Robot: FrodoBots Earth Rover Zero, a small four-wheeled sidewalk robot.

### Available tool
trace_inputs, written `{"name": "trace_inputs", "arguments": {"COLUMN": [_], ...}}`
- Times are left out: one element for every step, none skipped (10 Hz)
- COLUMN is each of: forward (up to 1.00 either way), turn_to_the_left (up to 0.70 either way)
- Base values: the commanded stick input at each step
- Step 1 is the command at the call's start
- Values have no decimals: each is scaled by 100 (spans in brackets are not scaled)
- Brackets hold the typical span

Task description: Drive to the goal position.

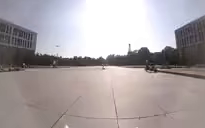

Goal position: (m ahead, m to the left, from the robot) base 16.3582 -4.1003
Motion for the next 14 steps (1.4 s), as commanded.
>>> {"name": "trace_inputs", "arguments": {"forward": [100,100,100,100,100,100,100,100,100,100,100,100,100,100], "turn_to_the_left": [0,0,0,0,0,0,-24,-40,-40,-29,-12,0,0,0]}}
